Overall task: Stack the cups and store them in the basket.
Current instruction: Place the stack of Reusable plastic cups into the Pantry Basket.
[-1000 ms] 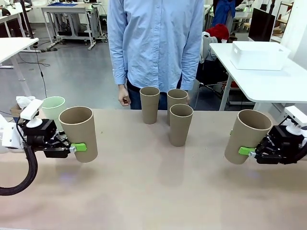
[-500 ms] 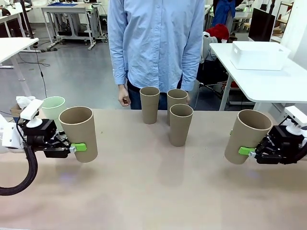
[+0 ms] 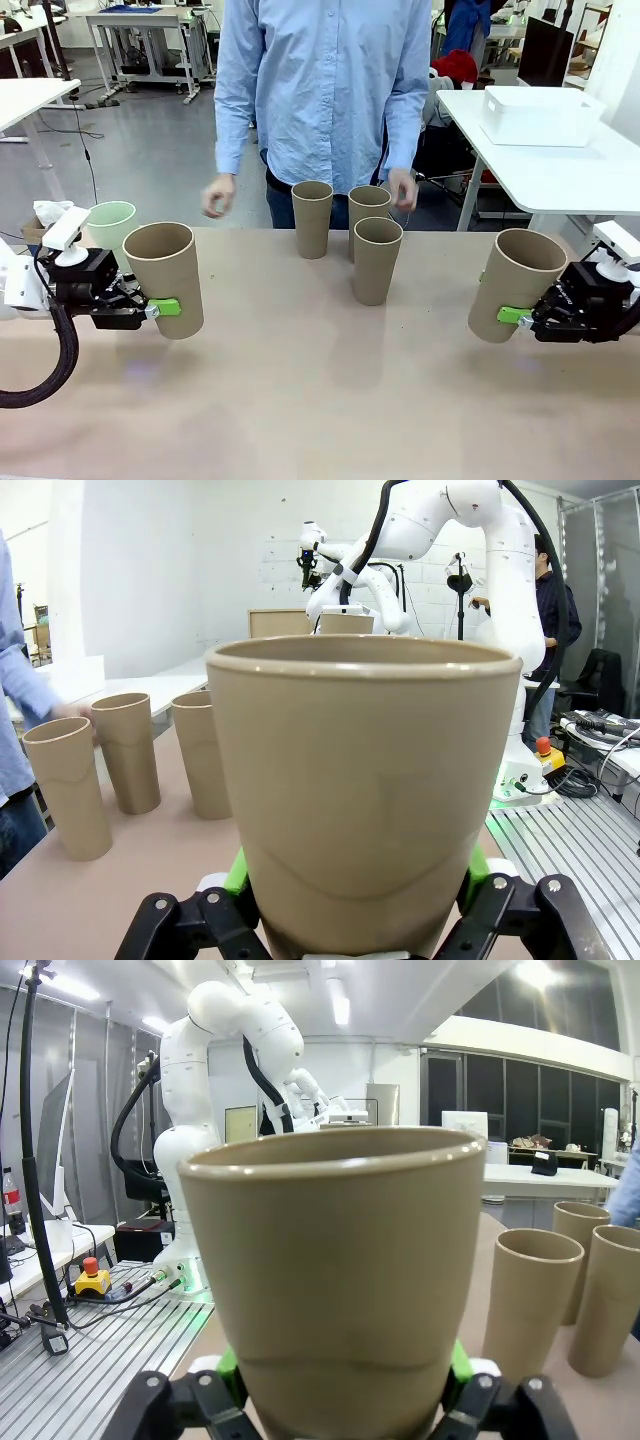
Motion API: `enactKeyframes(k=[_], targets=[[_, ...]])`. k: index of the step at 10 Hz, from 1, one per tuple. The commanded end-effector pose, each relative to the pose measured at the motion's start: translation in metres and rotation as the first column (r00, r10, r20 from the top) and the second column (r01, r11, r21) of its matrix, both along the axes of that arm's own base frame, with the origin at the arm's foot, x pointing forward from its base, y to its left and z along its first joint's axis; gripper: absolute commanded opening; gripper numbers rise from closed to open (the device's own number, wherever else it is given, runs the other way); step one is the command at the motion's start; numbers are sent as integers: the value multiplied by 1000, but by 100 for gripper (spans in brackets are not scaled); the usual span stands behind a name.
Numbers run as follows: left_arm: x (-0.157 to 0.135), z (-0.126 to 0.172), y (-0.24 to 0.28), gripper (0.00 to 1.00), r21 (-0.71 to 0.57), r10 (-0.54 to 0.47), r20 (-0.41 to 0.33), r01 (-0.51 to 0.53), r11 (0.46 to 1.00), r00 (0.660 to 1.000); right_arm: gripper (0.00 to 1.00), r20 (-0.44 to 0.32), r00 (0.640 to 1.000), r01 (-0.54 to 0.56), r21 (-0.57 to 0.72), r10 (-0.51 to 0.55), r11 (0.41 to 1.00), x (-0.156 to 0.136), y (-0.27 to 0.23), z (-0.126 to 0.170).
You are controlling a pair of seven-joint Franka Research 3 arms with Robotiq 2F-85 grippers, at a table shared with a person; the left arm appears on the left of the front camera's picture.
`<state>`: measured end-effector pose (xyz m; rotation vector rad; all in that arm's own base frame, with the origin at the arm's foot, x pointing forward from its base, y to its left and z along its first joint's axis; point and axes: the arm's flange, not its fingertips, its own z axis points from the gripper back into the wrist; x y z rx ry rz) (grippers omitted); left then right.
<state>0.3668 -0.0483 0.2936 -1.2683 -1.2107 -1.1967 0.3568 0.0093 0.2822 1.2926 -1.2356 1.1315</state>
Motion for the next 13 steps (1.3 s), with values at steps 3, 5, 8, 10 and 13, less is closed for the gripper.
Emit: enactKeyframes(k=[3,5,8,10,13], targets=[[0,4,-1,86,1,-2,4,2,1000,1000,84,8,1000,15,8,-16,1000,2,-1,3],[0,4,-1,86,1,-2,4,2,1000,1000,84,8,1000,15,8,-16,1000,2,-1,3],[0,4,-1,86,1,-2,4,2,1000,1000,84,8,1000,15,8,-16,1000,2,-1,3],[0,4,-1,86,1,-2,4,2,1000,1000,84,8,1000,15,8,-16,1000,2,-1,3],[0,4,-1,86,1,-2,4,2,1000,1000,84,8,1000,15,8,-16,1000,2,-1,3]])
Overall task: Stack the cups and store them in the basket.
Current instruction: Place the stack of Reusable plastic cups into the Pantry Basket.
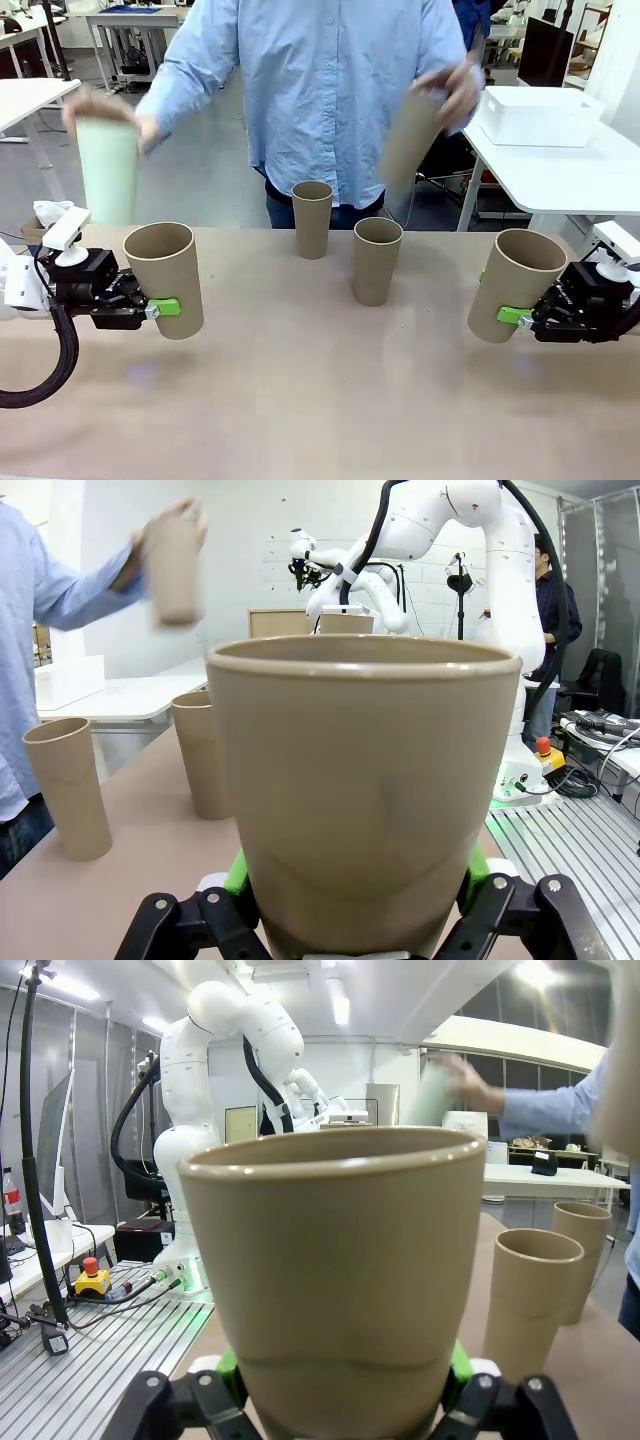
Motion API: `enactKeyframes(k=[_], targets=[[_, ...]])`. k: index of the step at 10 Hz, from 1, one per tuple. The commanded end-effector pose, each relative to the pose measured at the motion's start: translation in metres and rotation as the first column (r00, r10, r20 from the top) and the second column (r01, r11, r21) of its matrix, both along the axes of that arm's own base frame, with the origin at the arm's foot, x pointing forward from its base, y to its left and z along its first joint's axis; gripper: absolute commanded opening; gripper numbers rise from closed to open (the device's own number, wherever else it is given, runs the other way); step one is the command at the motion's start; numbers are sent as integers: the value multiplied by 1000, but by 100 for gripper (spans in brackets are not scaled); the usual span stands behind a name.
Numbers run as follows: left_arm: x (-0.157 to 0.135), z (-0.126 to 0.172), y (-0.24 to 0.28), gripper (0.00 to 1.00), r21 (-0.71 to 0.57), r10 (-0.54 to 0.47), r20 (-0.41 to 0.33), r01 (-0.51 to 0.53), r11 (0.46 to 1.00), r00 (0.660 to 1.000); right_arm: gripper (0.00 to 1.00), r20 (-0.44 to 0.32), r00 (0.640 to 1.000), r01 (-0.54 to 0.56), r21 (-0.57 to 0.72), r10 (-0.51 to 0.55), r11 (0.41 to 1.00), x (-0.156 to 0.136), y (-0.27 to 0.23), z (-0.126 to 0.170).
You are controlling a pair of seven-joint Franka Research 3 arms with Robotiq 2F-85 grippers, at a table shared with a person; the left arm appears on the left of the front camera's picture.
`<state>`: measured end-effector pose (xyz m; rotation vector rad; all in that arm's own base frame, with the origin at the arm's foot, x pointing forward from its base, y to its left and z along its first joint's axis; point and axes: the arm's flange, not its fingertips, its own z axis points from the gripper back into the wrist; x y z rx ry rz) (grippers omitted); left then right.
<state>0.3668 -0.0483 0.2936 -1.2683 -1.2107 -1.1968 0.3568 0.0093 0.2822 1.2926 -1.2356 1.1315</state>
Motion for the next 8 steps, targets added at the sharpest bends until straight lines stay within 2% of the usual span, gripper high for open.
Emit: enactKeyframes(k=[1,8], targets=[[0,4,-1,86,1,-2,4,2,1000,1000,84,8,1000,15,8,-16,1000,2,-1,3],[0,4,-1,86,1,-2,4,2,1000,1000,84,8,1000,15,8,-16,1000,2,-1,3]])
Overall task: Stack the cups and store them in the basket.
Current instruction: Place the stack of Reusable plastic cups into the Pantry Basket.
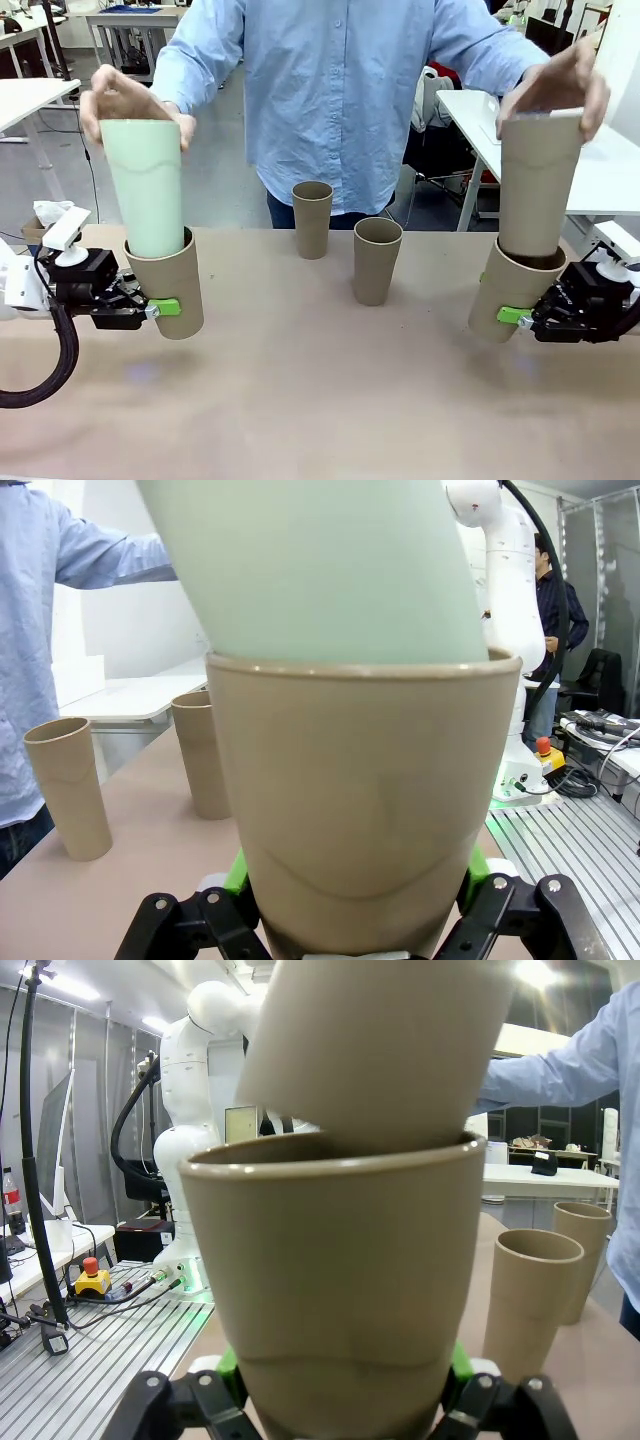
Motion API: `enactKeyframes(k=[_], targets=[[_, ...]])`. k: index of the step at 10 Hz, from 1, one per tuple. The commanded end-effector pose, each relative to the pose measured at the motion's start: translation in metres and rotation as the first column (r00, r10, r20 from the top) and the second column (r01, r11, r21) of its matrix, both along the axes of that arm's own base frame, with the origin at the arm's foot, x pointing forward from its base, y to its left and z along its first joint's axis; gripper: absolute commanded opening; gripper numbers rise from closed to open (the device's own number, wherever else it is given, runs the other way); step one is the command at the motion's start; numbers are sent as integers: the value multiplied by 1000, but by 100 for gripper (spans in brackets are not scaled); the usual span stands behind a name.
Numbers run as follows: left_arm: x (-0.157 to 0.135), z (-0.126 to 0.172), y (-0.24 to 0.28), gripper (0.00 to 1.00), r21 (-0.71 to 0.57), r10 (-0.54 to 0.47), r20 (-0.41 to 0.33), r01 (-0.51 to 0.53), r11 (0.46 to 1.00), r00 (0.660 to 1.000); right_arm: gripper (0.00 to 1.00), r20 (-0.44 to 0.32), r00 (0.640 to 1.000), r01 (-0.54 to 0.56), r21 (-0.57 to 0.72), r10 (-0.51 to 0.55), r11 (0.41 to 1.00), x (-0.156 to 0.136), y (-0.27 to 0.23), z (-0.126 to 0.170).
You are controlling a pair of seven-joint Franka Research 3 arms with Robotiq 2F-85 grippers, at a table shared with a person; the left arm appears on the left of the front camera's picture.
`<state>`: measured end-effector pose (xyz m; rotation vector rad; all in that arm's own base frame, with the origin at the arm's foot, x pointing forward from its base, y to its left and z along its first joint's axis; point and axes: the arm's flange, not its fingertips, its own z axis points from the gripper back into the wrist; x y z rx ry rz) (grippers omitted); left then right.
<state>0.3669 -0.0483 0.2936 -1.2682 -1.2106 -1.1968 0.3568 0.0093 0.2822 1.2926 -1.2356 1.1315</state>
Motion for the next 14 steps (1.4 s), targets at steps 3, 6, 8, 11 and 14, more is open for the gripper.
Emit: enactKeyframes(k=[3,6,8,11,14], targets=[[0,4,-1,86,1,-2,4,2,1000,1000,84,8,1000,15,8,-15,1000,2,-1,3],[0,4,-1,86,1,-2,4,2,1000,1000,84,8,1000,15,8,-15,1000,2,-1,3],[0,4,-1,86,1,-2,4,2,1000,1000,84,8,1000,15,8,-15,1000,2,-1,3],[0,4,-1,86,1,-2,4,2,1000,1000,84,8,1000,15,8,-15,1000,2,-1,3],[0,4,-1,86,1,-2,4,2,1000,1000,84,8,1000,15,8,-15,1000,2,-1,3]])
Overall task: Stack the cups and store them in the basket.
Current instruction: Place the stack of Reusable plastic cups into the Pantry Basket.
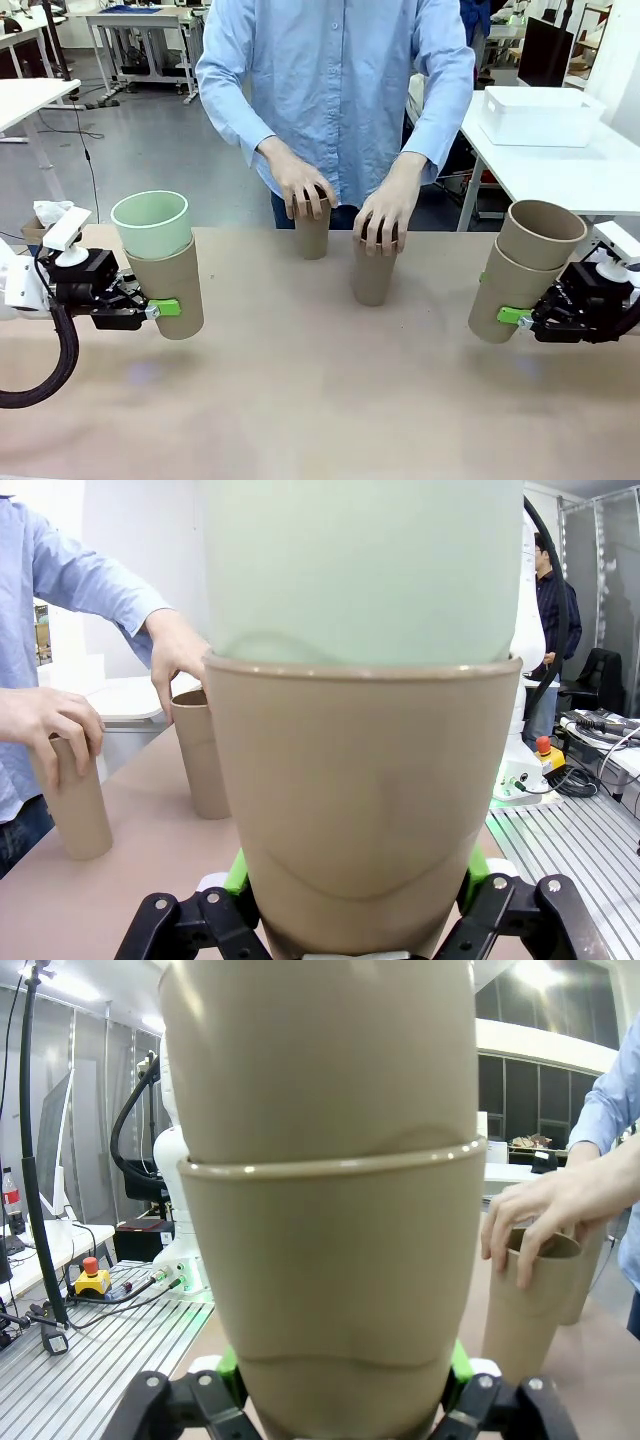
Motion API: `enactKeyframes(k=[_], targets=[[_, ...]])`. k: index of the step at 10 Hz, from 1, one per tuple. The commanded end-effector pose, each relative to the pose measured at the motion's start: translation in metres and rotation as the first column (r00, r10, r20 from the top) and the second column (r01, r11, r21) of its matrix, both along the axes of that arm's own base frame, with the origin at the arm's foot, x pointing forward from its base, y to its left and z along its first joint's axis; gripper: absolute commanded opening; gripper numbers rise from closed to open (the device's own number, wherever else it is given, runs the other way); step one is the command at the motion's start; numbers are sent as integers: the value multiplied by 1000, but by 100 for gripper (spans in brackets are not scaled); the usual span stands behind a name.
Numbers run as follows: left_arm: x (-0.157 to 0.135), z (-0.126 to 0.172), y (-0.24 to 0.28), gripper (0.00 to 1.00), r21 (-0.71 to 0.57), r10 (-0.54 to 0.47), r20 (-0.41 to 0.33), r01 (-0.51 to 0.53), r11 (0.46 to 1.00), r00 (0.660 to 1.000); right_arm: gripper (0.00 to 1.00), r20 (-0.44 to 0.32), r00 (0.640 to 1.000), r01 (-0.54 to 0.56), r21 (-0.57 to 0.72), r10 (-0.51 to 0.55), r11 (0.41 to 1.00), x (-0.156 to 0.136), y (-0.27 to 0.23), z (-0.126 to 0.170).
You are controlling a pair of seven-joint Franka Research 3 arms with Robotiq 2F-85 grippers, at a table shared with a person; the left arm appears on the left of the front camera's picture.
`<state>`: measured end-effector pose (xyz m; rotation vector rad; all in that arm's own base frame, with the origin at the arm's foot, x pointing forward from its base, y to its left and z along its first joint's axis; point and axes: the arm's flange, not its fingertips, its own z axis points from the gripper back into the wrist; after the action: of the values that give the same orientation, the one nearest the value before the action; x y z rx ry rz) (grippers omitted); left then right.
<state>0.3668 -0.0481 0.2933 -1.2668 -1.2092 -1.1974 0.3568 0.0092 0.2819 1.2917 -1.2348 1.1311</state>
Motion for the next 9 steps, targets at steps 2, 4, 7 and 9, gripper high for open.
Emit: enactKeyframes(k=[2,4,7,9], targets=[[0,4,-1,86,-1,-2,4,2,1000,1000,84,9,1000,15,9,-15,1000,2,-1,3],[0,4,-1,86,-1,-2,4,2,1000,1000,84,9,1000,15,9,-15,1000,2,-1,3],[0,4,-1,86,-1,-2,4,2,1000,1000,84,9,1000,15,9,-15,1000,2,-1,3],[0,4,-1,86,-1,-2,4,2,1000,1000,84,9,1000,15,9,-15,1000,2,-1,3]])
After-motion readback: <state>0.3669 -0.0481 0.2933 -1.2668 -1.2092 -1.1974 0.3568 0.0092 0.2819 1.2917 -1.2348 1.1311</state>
